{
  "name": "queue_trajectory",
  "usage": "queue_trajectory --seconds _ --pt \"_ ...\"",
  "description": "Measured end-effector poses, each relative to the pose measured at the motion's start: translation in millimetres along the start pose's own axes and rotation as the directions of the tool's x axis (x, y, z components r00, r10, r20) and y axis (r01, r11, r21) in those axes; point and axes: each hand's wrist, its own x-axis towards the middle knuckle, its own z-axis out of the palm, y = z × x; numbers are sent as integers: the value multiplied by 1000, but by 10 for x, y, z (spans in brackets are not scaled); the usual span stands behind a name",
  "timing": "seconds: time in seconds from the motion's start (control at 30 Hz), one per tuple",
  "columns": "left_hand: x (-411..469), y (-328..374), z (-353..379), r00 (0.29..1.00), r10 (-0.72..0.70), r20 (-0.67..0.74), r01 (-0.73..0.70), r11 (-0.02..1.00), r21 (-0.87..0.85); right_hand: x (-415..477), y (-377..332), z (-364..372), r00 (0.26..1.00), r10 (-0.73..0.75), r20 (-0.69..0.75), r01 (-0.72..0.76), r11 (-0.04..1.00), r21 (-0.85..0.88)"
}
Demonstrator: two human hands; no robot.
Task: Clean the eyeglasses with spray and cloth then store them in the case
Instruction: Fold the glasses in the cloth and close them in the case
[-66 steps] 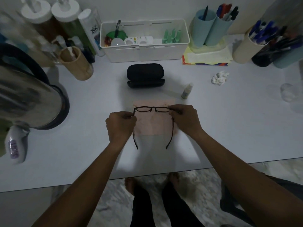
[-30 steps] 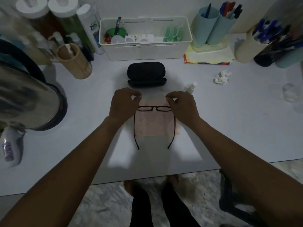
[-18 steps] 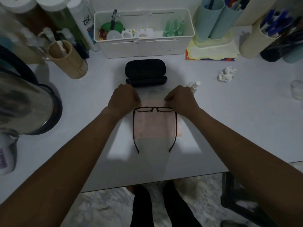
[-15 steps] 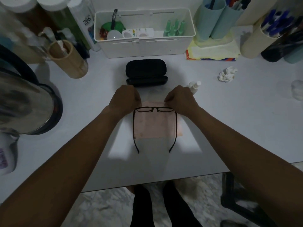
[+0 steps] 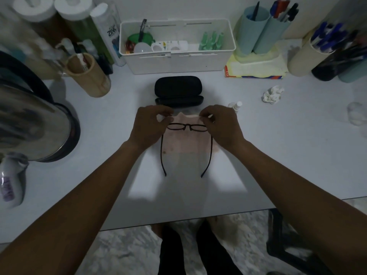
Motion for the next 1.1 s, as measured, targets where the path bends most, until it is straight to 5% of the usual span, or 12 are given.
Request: queue_trajectory --seconds 0.2,0.37,0.57,0.8,0.93,1.1 --pt "-101 21 -80 994 77 -71 -76 997 16 -121 -74 -72 998 -15 -66 19 998 67" --pt "-269 -26 -130 975 203 89 -212 971 114 -402 -62 -110 998 -60 -36 59 998 -37" --pt "-407 -48 -111 953 193 235 -278 866 415 -581 30 -17 996 -84 -9 81 975 -208" --pt "-521 41 -38 975 196 101 -220 842 492 -616 -42 -43 985 -170 -40 148 932 -332" --pt "-749 128 117 944 316 100 -320 793 519 -693 -94 10 950 -297 96 307 835 -457" --pt "-771 27 243 962 163 218 -263 760 594 -652 -103 108 937 -229 264 343 740 -578"
